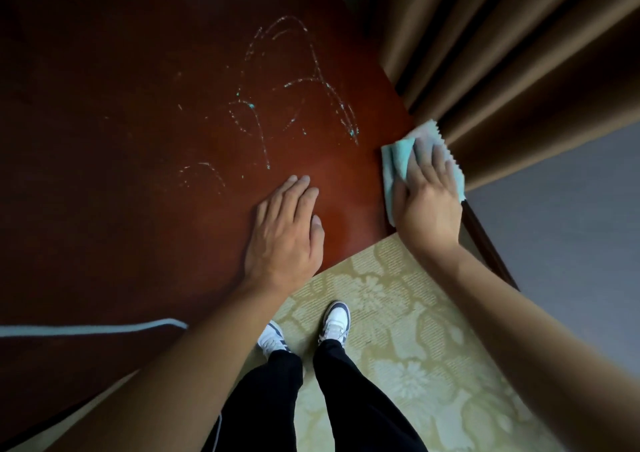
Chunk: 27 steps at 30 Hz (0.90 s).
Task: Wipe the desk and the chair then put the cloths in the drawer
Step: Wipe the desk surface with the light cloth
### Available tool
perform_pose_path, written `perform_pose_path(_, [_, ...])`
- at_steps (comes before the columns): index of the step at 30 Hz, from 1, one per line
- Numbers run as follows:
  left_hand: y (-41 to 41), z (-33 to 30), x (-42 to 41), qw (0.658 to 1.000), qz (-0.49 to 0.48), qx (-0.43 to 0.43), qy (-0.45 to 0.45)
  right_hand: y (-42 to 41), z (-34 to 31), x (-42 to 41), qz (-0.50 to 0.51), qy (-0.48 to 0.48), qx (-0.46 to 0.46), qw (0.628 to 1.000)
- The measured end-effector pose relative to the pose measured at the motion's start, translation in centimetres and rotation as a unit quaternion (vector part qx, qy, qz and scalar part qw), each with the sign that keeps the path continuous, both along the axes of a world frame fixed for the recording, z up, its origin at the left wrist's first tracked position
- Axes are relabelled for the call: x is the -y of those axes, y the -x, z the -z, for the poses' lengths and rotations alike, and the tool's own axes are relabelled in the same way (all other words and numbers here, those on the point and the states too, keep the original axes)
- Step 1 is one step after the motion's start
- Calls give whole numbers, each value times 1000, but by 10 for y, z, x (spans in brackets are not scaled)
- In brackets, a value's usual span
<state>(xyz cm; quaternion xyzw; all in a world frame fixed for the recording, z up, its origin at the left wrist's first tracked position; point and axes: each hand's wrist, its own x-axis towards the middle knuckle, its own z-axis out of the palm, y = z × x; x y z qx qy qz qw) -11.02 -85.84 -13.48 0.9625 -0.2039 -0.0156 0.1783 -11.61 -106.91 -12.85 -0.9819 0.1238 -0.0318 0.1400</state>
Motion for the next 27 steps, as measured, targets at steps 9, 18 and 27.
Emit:
perform_pose_path(9, [1,-12,-10,998,-5,-11,55,35,7,-108,-66,-56,37,996])
perform_pose_path(18, [-32,-18,-165,996,-54,73,24,32,4,-244,-209,-57,43,975])
perform_pose_path(27, [-62,8,-246,970,-238,44,-1,-20,5,-311,-293,-17,43,955])
